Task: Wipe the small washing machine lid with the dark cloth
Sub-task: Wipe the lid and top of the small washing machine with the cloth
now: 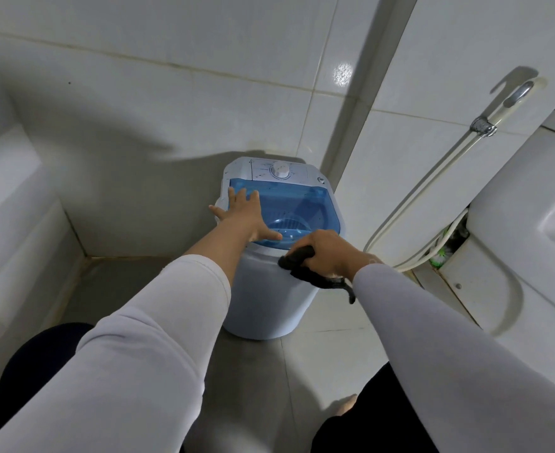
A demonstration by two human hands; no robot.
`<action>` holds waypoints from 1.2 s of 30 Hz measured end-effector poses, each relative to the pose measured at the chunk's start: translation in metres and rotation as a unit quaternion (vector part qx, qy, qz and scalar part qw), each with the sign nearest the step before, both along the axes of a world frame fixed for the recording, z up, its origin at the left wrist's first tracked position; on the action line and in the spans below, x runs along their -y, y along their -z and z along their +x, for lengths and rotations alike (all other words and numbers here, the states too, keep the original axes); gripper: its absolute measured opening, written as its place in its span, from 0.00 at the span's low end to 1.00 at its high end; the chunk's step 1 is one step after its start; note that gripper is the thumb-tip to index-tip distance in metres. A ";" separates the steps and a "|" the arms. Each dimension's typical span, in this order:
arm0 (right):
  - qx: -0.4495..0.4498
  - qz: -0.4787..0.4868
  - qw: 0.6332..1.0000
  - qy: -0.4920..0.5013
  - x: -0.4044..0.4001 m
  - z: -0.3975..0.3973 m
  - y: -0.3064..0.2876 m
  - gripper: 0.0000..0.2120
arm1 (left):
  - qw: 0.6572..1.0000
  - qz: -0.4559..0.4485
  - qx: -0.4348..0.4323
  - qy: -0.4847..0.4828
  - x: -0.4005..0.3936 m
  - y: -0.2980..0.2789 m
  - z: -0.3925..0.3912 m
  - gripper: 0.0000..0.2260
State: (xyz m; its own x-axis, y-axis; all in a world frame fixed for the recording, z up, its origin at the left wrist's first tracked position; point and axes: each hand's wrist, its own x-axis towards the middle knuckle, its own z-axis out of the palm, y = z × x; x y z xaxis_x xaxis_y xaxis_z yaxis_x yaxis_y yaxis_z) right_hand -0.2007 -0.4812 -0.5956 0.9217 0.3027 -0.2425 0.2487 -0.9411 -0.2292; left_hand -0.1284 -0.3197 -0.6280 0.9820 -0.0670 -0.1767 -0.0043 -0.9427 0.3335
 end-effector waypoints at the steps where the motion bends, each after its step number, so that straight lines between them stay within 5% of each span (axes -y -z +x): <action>1: -0.003 0.003 1.000 0.006 0.006 0.002 -0.007 0.17 | 1.000 -0.016 -0.001 -0.011 -0.001 0.002 -0.002 0.51; 9: 0.073 -0.031 0.997 -0.020 0.040 0.033 -0.058 0.18 | 0.954 -0.239 0.100 -0.152 0.010 0.035 -0.042 0.50; 17: 0.117 -0.097 0.965 -0.212 0.010 0.062 -0.062 0.22 | 0.885 -0.340 0.146 -0.283 0.039 0.065 -0.081 0.57; 25: 0.172 -0.120 0.880 -0.427 -0.010 0.078 -0.043 0.17 | 0.844 -0.391 0.108 -0.351 0.057 0.073 -0.082 0.61; 32: 0.315 -0.071 0.701 -0.636 -0.014 0.095 -0.031 0.16 | 0.831 -0.410 0.084 -0.365 0.060 0.078 -0.081 0.62; 36: 0.311 -0.064 0.668 -0.673 -0.006 0.106 -0.013 0.17 | 0.839 -0.404 0.089 -0.354 0.059 0.080 -0.080 0.62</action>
